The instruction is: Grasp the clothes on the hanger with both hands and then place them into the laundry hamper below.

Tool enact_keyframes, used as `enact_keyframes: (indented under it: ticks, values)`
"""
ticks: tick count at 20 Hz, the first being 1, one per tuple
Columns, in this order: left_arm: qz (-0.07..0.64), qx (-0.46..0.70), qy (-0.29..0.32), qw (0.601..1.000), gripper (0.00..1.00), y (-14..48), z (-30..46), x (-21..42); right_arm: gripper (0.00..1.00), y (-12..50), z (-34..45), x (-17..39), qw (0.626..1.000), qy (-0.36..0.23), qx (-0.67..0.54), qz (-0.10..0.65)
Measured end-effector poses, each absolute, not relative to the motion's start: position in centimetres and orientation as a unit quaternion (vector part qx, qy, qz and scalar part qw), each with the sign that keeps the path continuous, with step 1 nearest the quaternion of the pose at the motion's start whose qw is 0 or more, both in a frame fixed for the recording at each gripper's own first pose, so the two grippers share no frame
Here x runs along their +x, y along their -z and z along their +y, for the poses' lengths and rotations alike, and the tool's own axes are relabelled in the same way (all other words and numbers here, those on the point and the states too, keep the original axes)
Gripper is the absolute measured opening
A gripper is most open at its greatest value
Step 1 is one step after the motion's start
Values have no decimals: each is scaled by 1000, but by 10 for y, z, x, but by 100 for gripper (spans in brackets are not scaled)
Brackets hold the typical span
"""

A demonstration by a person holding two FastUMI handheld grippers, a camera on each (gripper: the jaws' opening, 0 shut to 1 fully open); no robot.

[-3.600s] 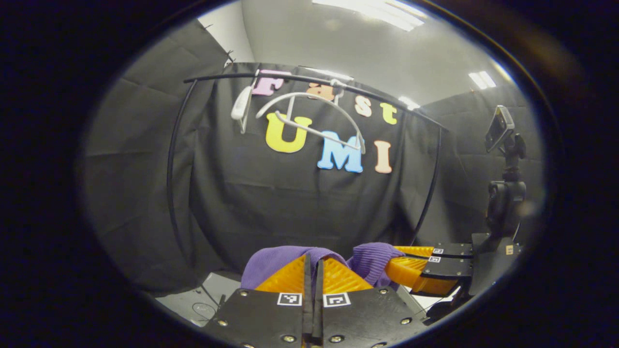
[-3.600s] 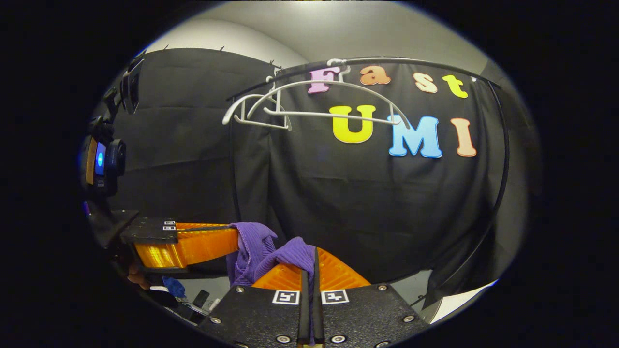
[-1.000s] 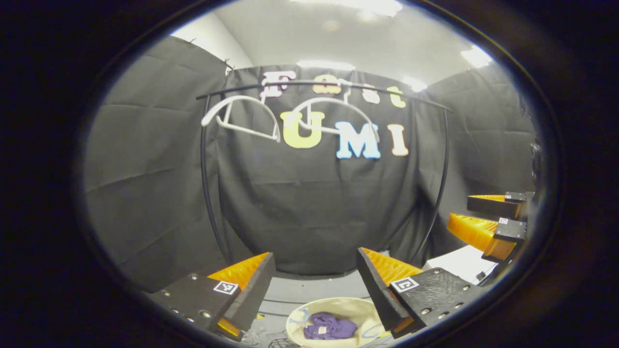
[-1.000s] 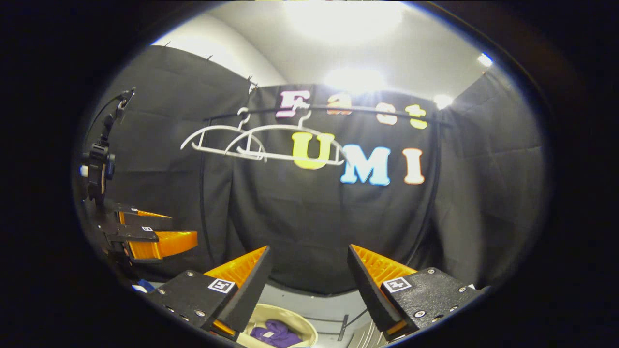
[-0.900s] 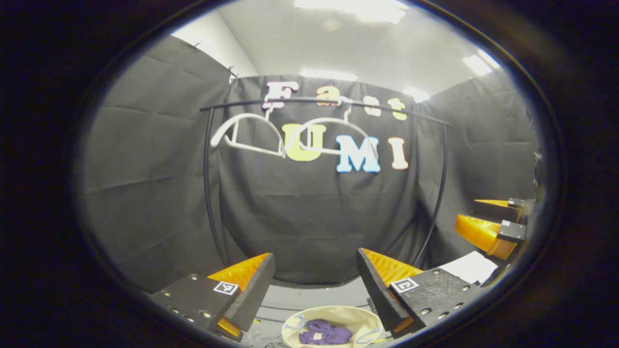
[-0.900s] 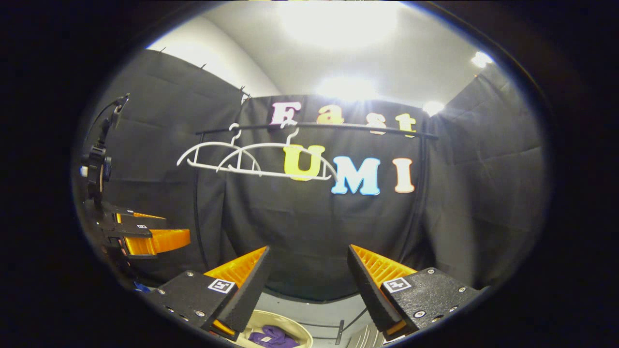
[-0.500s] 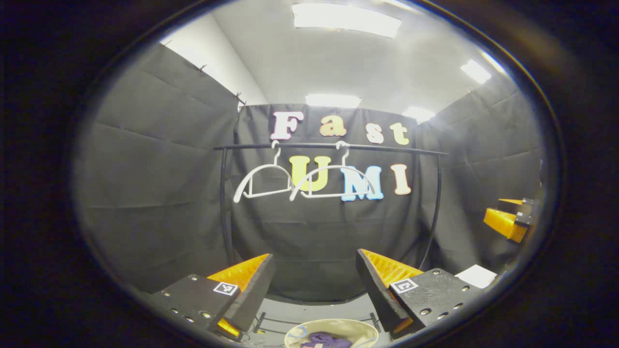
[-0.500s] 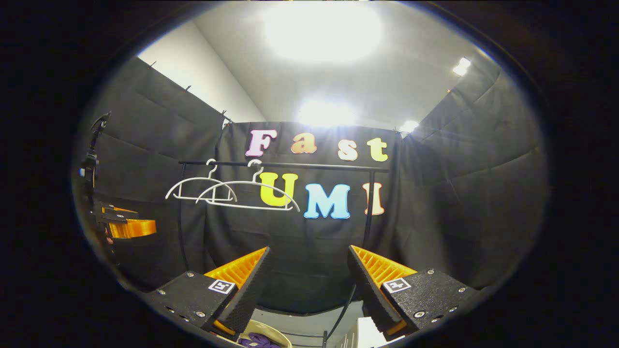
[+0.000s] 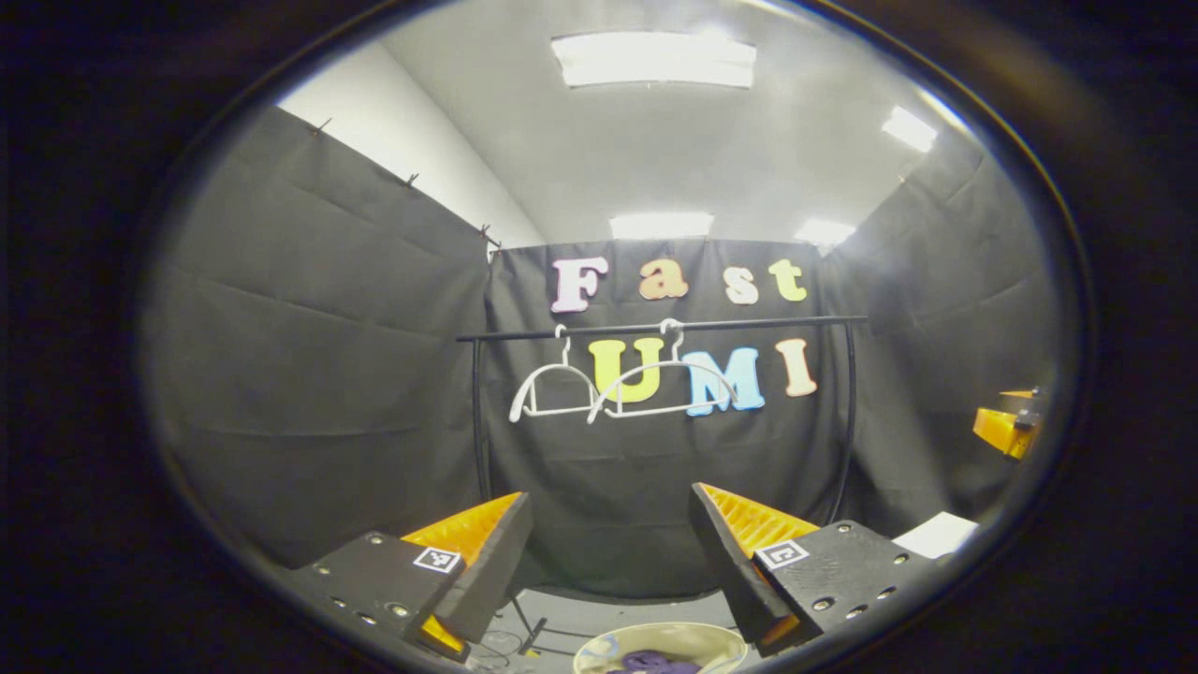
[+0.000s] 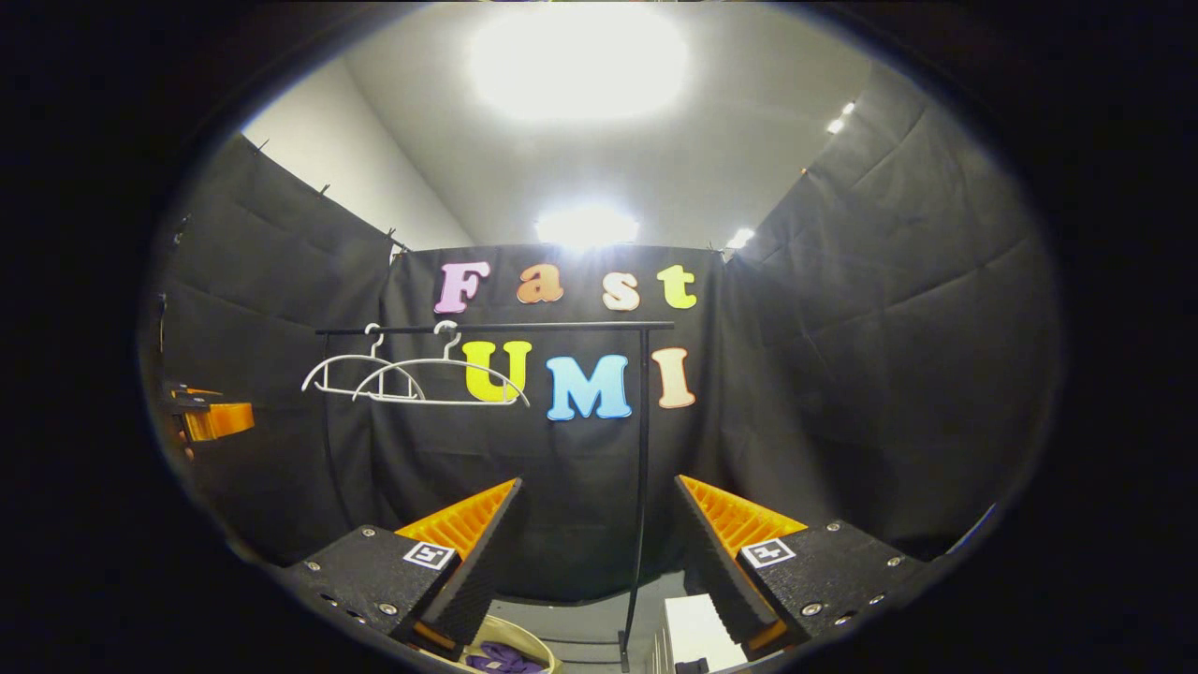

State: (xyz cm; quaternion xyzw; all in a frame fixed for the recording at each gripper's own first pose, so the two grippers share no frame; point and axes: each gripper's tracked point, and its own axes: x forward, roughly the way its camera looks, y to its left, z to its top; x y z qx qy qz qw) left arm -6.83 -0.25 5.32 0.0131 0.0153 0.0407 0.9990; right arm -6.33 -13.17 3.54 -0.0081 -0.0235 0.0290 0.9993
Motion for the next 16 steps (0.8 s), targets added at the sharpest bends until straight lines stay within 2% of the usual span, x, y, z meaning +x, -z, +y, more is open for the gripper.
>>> enact_keyframes:
  ticks: [8,16]
  values:
    - [1,19,-58,998,100,-60,-7,-85,96,-35,-133,-72,999,-30,1,-23]
    - [-2,26,-65,998,100,-54,-3,-76,95,-29,-123,-69,999,-39,9,-15]
